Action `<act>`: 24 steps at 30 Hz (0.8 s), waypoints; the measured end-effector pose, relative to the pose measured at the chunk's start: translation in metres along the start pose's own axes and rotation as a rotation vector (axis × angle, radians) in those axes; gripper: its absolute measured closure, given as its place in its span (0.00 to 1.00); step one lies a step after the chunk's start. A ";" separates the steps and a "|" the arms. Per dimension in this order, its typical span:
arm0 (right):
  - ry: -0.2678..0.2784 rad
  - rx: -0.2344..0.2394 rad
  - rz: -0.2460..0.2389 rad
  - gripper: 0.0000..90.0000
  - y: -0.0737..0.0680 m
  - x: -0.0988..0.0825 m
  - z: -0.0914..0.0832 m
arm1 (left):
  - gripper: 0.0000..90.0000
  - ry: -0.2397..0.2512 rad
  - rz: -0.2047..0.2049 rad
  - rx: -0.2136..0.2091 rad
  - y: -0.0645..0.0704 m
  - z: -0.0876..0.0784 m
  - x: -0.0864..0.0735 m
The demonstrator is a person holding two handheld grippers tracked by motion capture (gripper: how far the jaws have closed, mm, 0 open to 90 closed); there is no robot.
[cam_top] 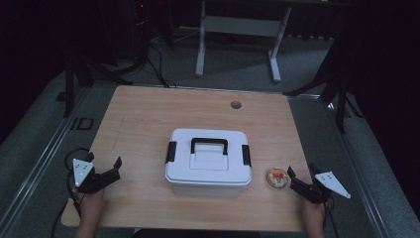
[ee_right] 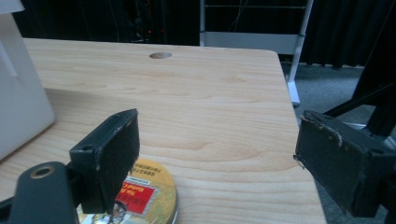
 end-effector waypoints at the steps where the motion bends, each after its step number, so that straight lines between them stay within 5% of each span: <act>1: -0.002 -0.002 0.005 0.15 -0.001 0.000 -0.001 | 0.01 -0.018 0.013 -0.011 -0.001 0.001 -0.001; 9: -0.021 0.006 -0.019 0.15 -0.008 -0.004 -0.002 | 0.01 -0.200 0.038 -0.107 -0.004 0.009 -0.014; 18: -0.047 -0.005 -0.049 0.15 -0.009 -0.006 0.001 | 0.01 -0.306 0.075 -0.138 -0.005 0.007 -0.015; 24: -0.051 -0.005 -0.057 0.15 -0.010 -0.007 0.001 | 0.01 -0.421 0.119 -0.208 0.000 0.003 -0.015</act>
Point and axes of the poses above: each handheld gripper's, and its own axes: z roughly forward along the jaws, x roughly out of its top, y roughly to its right, the point moved 10 cm from there along z, roughly forward along the jaws, and after that the axes turned 3 degrees about -y, right-handed, at the moved point
